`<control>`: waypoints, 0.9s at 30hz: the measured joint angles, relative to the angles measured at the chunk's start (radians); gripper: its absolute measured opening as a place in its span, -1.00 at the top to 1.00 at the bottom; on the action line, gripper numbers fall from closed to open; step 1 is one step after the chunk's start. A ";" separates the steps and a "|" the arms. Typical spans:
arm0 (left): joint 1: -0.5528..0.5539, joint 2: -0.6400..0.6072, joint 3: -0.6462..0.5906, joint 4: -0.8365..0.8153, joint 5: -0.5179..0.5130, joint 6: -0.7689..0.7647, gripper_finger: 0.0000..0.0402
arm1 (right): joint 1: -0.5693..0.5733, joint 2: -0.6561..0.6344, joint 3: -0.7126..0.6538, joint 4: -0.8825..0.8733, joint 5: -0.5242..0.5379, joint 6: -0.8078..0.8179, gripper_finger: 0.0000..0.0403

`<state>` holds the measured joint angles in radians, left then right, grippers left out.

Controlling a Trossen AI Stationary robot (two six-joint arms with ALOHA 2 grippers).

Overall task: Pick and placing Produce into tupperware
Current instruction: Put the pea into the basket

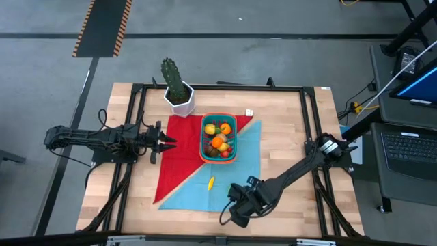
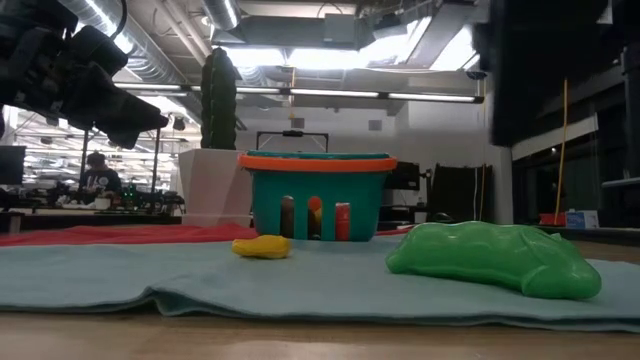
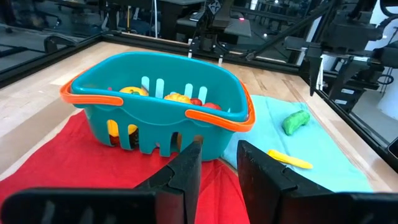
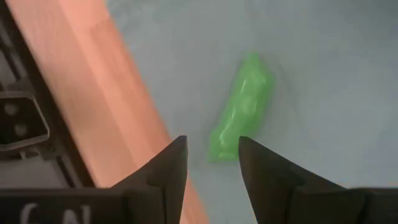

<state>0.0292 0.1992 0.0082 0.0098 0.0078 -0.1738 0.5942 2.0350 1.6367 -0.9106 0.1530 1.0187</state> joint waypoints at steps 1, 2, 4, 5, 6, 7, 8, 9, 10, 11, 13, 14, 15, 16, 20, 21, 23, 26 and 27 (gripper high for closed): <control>0.000 0.000 0.000 0.000 0.000 0.000 0.52 | -0.007 0.000 0.000 0.006 0.005 -0.005 0.27; 0.000 0.000 0.000 0.000 0.000 0.000 0.52 | -0.012 0.000 0.000 0.010 0.011 -0.006 0.27; 0.000 0.000 0.000 0.000 0.000 0.000 0.52 | -0.025 0.000 0.000 0.020 0.012 -0.012 0.27; 0.000 0.000 0.000 -0.001 0.000 0.000 0.52 | -0.031 0.000 0.000 0.028 0.013 -0.032 0.27; 0.000 0.000 0.000 -0.001 0.000 0.001 0.52 | -0.037 0.000 0.000 0.032 0.013 -0.047 0.27; 0.000 0.000 0.000 -0.001 0.000 0.005 0.52 | -0.042 0.000 0.000 0.032 0.014 -0.056 0.27; 0.000 0.000 0.000 -0.001 0.000 0.014 0.52 | -0.046 0.000 0.000 0.032 0.014 -0.059 0.27; 0.000 0.000 0.000 -0.001 0.000 0.024 0.52 | -0.050 0.000 0.000 0.032 0.014 -0.059 0.27; 0.000 0.000 0.000 -0.001 0.000 0.031 0.52 | -0.053 0.000 0.000 0.033 0.014 -0.059 0.27; 0.000 0.000 0.000 -0.001 0.000 0.035 0.52 | -0.055 0.000 0.000 0.033 0.014 -0.058 0.27; 0.000 0.000 0.000 -0.001 0.000 0.038 0.52 | -0.055 0.000 0.000 0.037 0.015 -0.056 0.27; 0.000 0.000 0.000 -0.001 0.000 0.038 0.52 | -0.055 0.000 0.000 0.040 0.015 -0.057 0.27; 0.000 0.000 0.000 -0.001 0.000 0.038 0.52 | -0.055 0.000 -0.003 0.044 0.015 -0.055 0.27; 0.000 0.000 0.000 -0.001 0.000 0.038 0.52 | -0.055 0.000 -0.010 0.051 0.015 -0.051 0.27; 0.000 0.000 0.000 -0.001 0.000 0.045 0.52 | -0.056 0.000 -0.052 0.087 0.014 -0.031 0.26; 0.000 0.000 0.000 -0.001 0.000 0.049 0.52 | -0.056 0.000 -0.063 0.100 0.014 -0.025 0.25; 0.000 0.000 0.000 -0.001 0.000 0.053 0.52 | -0.056 0.000 -0.084 0.107 0.014 -0.001 0.21; 0.000 0.000 0.000 -0.001 0.000 0.053 0.52 | -0.056 0.000 -0.104 0.122 0.014 0.026 0.11; 0.000 0.000 0.000 -0.001 0.000 0.053 0.52 | -0.056 0.000 -0.110 0.124 0.014 0.031 0.07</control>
<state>0.0292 0.1993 0.0082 0.0090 0.0078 -0.1204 0.5385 2.0346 1.5263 -0.7870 0.1669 1.0497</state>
